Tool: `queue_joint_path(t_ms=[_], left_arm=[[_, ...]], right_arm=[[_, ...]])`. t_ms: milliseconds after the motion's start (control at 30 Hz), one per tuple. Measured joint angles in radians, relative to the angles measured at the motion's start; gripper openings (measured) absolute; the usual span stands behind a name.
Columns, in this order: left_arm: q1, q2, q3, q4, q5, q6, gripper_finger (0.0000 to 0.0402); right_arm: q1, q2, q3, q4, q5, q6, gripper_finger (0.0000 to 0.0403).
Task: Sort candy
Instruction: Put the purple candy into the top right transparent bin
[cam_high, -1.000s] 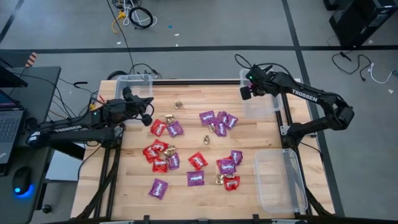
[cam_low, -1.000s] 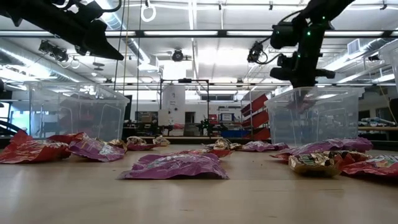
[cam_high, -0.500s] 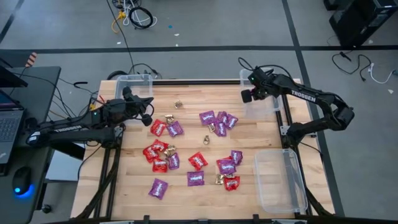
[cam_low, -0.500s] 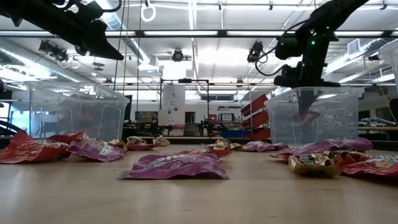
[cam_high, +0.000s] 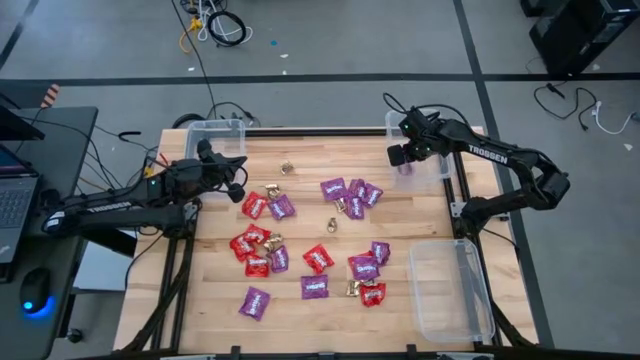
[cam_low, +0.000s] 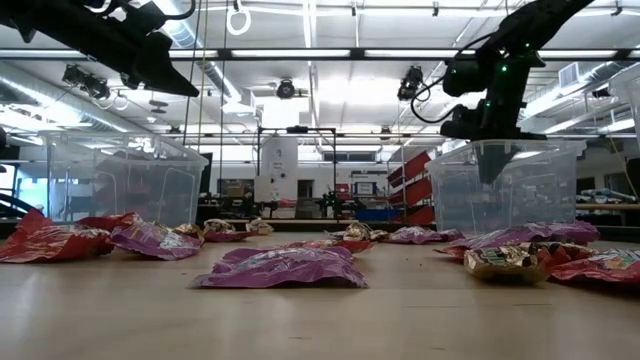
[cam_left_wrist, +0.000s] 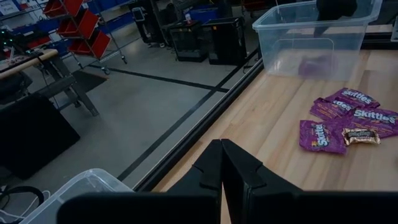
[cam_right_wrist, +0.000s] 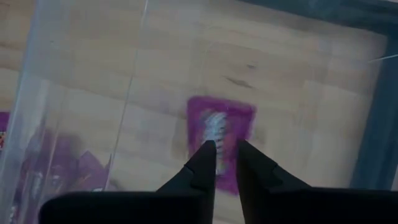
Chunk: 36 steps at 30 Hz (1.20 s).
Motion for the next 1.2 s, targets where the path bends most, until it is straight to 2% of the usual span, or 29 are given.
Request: queue_joint_path(t_ms=[400,700,900,1200], left_arm=[[0.000,0.000,0.000,0.000,0.000,0.000,0.0009],[0.000,0.000,0.000,0.000,0.000,0.000,0.0009],[0.000,0.000,0.000,0.000,0.000,0.000,0.0009],[0.000,0.000,0.000,0.000,0.000,0.000,0.0009]], right_arm=[[0.000,0.000,0.010,0.004,0.000,-0.005,0.0079],[0.030,-0.002,0.171,0.008,0.000,-0.072,0.0078],[0.108,-0.003,0.288,0.049,0.000,-0.159,0.0078],[0.298,-0.003,0.311,0.181,0.000,-0.289,0.0078]])
